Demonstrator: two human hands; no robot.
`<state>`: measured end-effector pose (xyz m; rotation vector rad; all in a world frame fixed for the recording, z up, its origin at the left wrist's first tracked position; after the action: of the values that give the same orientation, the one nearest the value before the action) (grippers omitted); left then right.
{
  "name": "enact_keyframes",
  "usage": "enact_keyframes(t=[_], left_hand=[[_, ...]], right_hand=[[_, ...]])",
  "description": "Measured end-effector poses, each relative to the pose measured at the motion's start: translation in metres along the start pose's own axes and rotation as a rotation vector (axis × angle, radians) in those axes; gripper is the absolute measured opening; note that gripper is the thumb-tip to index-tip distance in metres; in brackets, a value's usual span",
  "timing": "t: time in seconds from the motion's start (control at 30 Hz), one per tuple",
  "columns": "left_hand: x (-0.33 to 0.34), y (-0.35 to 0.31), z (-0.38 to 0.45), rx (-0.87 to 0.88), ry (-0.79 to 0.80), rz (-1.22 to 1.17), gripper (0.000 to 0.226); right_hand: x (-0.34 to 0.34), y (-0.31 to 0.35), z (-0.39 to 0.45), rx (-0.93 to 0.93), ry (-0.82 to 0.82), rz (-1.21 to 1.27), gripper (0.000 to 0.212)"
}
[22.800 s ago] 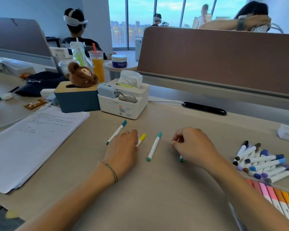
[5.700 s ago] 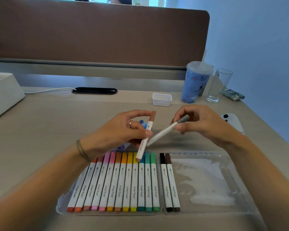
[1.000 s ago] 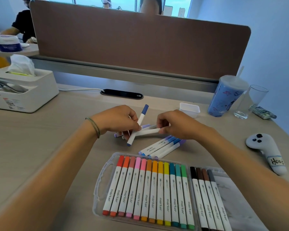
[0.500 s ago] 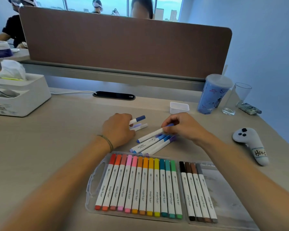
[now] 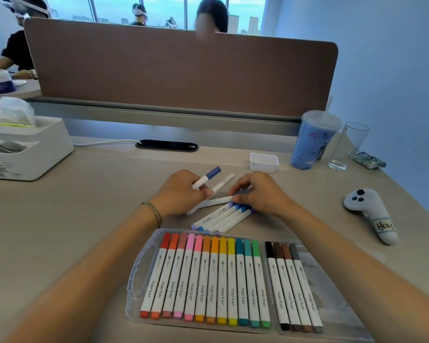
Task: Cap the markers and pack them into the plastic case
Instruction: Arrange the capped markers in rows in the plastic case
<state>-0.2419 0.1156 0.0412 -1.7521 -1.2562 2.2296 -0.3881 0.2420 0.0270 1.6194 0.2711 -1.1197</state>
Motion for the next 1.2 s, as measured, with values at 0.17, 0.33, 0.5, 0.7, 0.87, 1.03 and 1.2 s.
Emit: enact_keyframes(t=[0.17, 0.33, 0.5, 0.7, 0.87, 1.03, 1.2], left_hand=[[0.008, -0.032, -0.019, 0.011, 0.146, -0.289, 0.019], [0.024, -0.068, -0.04, 0.066, 0.229, -0.295, 0.021], [0.046, -0.1, -0.063, 0.02, 0.381, -0.606, 0.039], [0.075, -0.136, -0.07, 0.023, 0.39, -0.678, 0.043], [0.095, -0.142, -0.069, 0.008, 0.35, -0.688, 0.028], [0.097, -0.139, -0.068, 0.064, 0.366, -0.599, 0.021], [0.102, -0.137, -0.068, 0.138, 0.386, -0.476, 0.047]], right_hand=[[-0.013, 0.005, -0.029, -0.001, 0.02, 0.419, 0.015], [-0.026, 0.004, -0.077, -0.032, -0.076, 0.7, 0.009], [-0.057, -0.021, -0.12, 0.023, -0.139, 0.854, 0.01], [-0.079, -0.045, -0.151, 0.071, -0.124, 0.822, 0.012], [-0.083, -0.059, -0.16, 0.112, -0.18, 0.897, 0.014], [-0.083, -0.059, -0.162, 0.137, -0.148, 0.864, 0.016], [-0.078, -0.061, -0.165, 0.213, -0.104, 0.782, 0.021]])
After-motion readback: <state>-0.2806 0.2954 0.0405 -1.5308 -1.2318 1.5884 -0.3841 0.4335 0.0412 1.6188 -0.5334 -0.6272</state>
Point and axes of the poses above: each hand's wrist, its own z-axis towards the middle knuckle, its own x-axis out of the palm, y = z × x, the point moved 5 cm from there along z, towards the middle knuckle, and after that the axes turned 1 degree about z, right-handed, at the moved point
